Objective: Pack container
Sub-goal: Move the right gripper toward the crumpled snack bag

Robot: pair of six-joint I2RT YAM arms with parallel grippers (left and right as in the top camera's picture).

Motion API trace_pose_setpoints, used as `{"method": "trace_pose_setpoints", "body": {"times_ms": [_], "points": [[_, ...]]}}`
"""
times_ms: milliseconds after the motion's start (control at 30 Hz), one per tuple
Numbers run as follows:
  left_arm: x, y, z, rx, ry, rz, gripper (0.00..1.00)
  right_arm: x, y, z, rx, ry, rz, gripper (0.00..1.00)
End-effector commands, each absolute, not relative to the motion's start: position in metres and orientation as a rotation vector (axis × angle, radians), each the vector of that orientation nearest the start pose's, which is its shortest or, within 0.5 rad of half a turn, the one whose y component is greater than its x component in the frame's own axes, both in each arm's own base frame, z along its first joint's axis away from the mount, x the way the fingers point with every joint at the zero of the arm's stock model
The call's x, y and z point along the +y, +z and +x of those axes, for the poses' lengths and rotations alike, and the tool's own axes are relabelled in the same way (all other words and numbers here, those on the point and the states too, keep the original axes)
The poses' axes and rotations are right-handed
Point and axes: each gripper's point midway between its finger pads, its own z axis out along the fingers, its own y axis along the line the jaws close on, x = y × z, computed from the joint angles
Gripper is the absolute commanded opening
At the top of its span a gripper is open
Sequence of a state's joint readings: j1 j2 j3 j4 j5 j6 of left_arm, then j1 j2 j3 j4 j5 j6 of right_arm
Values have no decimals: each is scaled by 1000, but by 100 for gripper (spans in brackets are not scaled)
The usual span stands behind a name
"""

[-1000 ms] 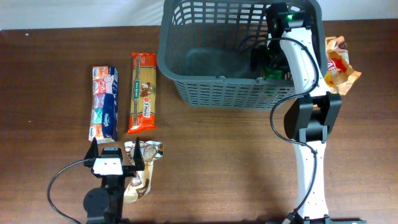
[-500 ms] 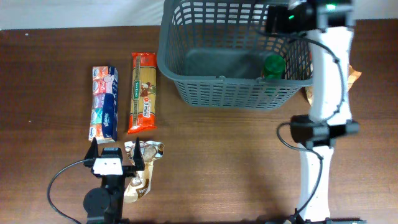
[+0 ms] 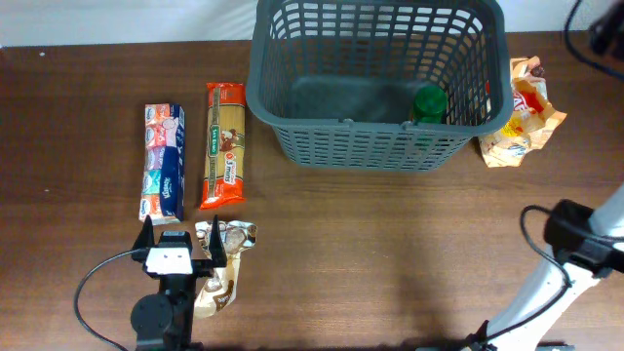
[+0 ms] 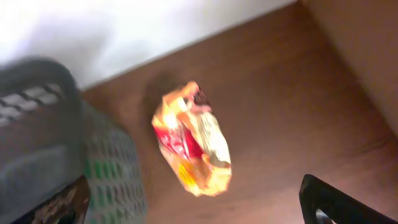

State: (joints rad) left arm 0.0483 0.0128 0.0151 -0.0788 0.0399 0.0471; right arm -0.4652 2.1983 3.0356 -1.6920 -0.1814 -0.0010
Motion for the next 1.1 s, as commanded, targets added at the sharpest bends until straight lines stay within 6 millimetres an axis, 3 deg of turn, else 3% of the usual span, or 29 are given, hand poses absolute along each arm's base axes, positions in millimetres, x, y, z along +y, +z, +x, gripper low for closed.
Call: {"method": "trace_pose_setpoints", "body": {"times_ms": [0,133,367,600,733,900,1067], "points": [[8,157,246,1647,43,11,99,-175,326,425,2492,122,277,99],[8,157,246,1647,43,11,99,-176,281,433,2611,168,249,100],[8,157,246,1647,43,11,99,-179,225,450,2687,197,188,99],[8,157,246,1647,43,11,99,-177,197,469,2714,113,131,99],[8,157,246,1647,43,11,99,-162,182,480,2740,109,63,100],[8,157,246,1647,43,11,99,-151,156,488,2804,70,32,100],[8,157,246,1647,43,11,99,-153,140,488,2840,65,47,99]]}}
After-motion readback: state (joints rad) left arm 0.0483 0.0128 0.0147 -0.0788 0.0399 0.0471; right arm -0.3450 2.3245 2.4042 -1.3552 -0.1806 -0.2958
